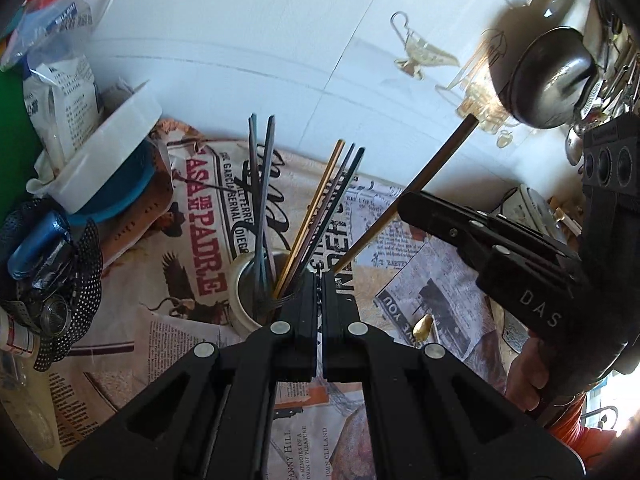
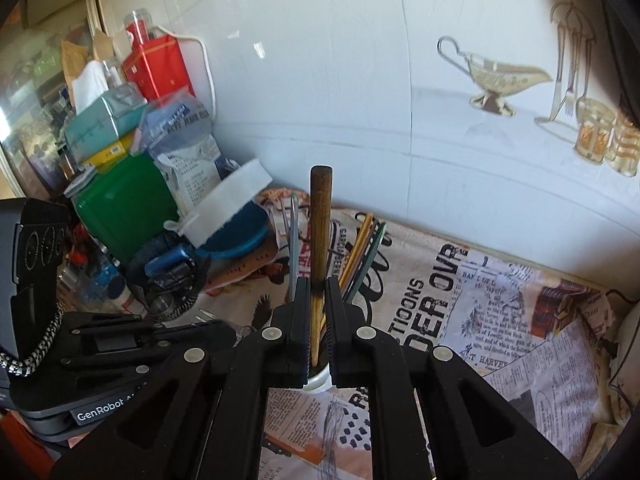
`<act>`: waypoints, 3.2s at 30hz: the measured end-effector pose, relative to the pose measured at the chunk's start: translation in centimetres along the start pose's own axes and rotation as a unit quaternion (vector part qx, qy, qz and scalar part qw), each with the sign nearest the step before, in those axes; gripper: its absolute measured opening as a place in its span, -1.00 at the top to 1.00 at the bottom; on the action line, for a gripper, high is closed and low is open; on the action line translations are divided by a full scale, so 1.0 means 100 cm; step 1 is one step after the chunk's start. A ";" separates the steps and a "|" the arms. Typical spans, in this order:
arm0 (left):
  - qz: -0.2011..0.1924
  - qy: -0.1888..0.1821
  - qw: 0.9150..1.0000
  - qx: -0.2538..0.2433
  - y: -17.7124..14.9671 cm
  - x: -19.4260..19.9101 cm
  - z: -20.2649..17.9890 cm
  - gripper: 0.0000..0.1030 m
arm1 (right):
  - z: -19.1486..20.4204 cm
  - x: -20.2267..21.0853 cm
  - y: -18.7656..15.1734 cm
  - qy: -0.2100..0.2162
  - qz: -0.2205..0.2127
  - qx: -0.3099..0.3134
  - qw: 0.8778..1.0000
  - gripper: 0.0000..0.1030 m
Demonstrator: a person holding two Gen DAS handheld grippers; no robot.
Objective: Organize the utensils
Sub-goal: 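Lower the chopstick and fork into the white cup and open both tools, then move both open tools back over the remaining utensils, then close the right tool on a white chopstick while the left tool closes on a gold spoon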
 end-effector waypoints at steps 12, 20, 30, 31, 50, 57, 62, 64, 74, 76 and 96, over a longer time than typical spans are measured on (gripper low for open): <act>0.012 0.019 1.000 0.001 0.016 -0.031 0.025 1.00 | -0.003 -0.048 -0.016 -0.007 0.056 -0.014 0.998 0.87; -0.007 0.053 0.998 -0.041 0.029 -0.031 0.023 0.98 | -0.007 -0.052 -0.017 -0.008 0.062 -0.022 0.998 0.87; -0.031 0.070 0.994 -0.080 0.030 -0.013 -0.005 0.68 | -0.024 -0.008 -0.010 -0.034 0.030 -0.017 0.999 0.63; -0.034 0.071 0.994 -0.082 0.030 -0.011 -0.010 0.59 | -0.027 -0.001 -0.010 -0.037 0.025 -0.016 0.999 0.61; -0.067 0.052 0.988 -0.127 -0.002 -0.009 -0.118 0.03 | -0.104 0.109 -0.041 -0.116 -0.017 -0.035 0.992 0.31; -0.028 0.043 0.989 -0.141 -0.033 -0.040 -0.149 0.03 | -0.140 0.125 -0.075 -0.140 0.011 -0.053 0.989 0.31; 0.009 0.048 0.988 -0.144 -0.062 -0.066 -0.158 0.03 | -0.163 0.118 -0.112 -0.148 0.057 -0.069 0.985 0.31; 0.025 0.053 0.988 -0.144 -0.073 -0.076 -0.157 0.03 | -0.170 0.109 -0.128 -0.147 0.081 -0.075 0.983 0.31; 0.096 0.087 0.983 -0.128 -0.126 -0.115 -0.141 0.03 | -0.193 0.057 -0.210 -0.131 0.190 -0.132 0.964 0.31; 0.109 0.095 0.981 -0.128 -0.136 -0.122 -0.136 0.03 | -0.196 0.049 -0.219 -0.126 0.203 -0.143 0.960 0.31; 0.162 0.074 0.975 -0.130 -0.167 -0.162 -0.145 0.03 | -0.188 0.042 -0.225 -0.122 0.198 -0.074 0.970 0.87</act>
Point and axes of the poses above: each gripper's, at about its wrist camera, not at the fingertips, and x roughly against the way its jaws point, z to its left, y to its top, the point moved 4 cm from there along -x, roughly the way its jaws point, and after that the axes turned 8 degrees about -z, right-handed, at the moved point
